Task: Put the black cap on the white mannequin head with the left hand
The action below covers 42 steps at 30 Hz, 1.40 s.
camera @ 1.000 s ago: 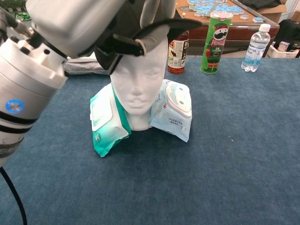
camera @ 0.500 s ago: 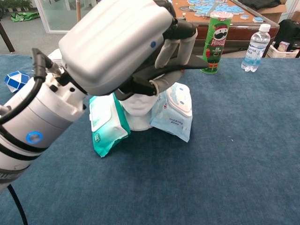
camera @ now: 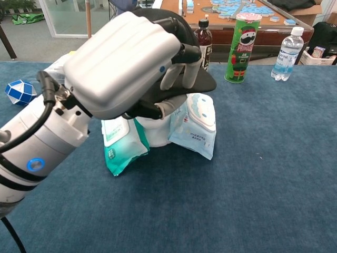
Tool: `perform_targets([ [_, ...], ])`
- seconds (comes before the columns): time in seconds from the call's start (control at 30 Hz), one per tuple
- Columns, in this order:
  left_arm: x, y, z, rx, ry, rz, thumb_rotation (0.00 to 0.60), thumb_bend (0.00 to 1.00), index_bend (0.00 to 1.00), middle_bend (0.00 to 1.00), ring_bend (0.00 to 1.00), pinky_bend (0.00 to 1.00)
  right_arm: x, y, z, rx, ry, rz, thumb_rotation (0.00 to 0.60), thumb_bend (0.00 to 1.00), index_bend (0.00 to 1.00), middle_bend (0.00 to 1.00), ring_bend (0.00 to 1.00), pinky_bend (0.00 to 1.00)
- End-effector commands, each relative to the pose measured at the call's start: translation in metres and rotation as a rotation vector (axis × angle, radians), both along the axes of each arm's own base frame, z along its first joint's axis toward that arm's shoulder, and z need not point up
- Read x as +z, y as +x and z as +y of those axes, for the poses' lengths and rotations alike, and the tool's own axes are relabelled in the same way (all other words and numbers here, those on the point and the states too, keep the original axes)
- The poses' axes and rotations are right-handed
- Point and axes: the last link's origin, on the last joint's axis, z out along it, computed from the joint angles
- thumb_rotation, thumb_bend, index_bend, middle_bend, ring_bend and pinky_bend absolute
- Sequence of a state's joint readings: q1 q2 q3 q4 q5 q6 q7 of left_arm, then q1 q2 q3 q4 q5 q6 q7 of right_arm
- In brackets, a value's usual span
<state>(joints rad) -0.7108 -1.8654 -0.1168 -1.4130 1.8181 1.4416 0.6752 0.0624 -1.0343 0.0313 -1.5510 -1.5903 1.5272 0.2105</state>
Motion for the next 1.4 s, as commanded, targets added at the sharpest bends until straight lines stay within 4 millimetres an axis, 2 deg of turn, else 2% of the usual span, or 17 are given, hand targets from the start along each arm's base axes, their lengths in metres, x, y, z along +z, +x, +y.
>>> perform_targets([
  [0.03, 0.001, -0.004, -0.001, 0.037, -0.002, 0.015, 0.6, 0.3, 0.42, 0.35, 0.22, 0.43, 0.0, 0.0, 0.0, 0.0, 0.0, 0.001, 0.6, 0.12, 0.32, 0.28, 0.2, 0.38],
  [0.17, 0.006, -0.007, -0.004, 0.053, -0.008, 0.015, 0.6, 0.16, 0.25, 0.31, 0.2, 0.42, -0.001, 0.0, -0.001, -0.002, 0.002, 0.004, 0.6, 0.12, 0.32, 0.28, 0.2, 0.38],
  [0.47, 0.012, -0.019, -0.007, 0.09, -0.013, 0.01, 0.6, 0.08, 0.18, 0.29, 0.19, 0.41, -0.003, 0.001, -0.001, -0.003, 0.003, 0.01, 0.6, 0.12, 0.32, 0.28, 0.2, 0.38],
  [0.8, 0.029, -0.056, -0.019, 0.192, 0.006, 0.069, 0.6, 0.04, 0.06, 0.21, 0.13, 0.36, -0.005, 0.002, -0.002, -0.005, 0.006, 0.018, 0.6, 0.12, 0.32, 0.28, 0.2, 0.38],
  [1.1, 0.062, -0.097, -0.024, 0.256, 0.058, 0.021, 0.6, 0.04, 0.07, 0.21, 0.13, 0.36, -0.007, 0.002, -0.003, -0.011, 0.004, 0.027, 0.6, 0.12, 0.32, 0.28, 0.2, 0.38],
  [1.4, 0.105, -0.148, -0.033, 0.367, 0.056, -0.062, 0.6, 0.04, 0.31, 0.25, 0.17, 0.36, -0.012, 0.003, -0.005, -0.017, 0.012, 0.049, 0.6, 0.12, 0.32, 0.28, 0.2, 0.38],
])
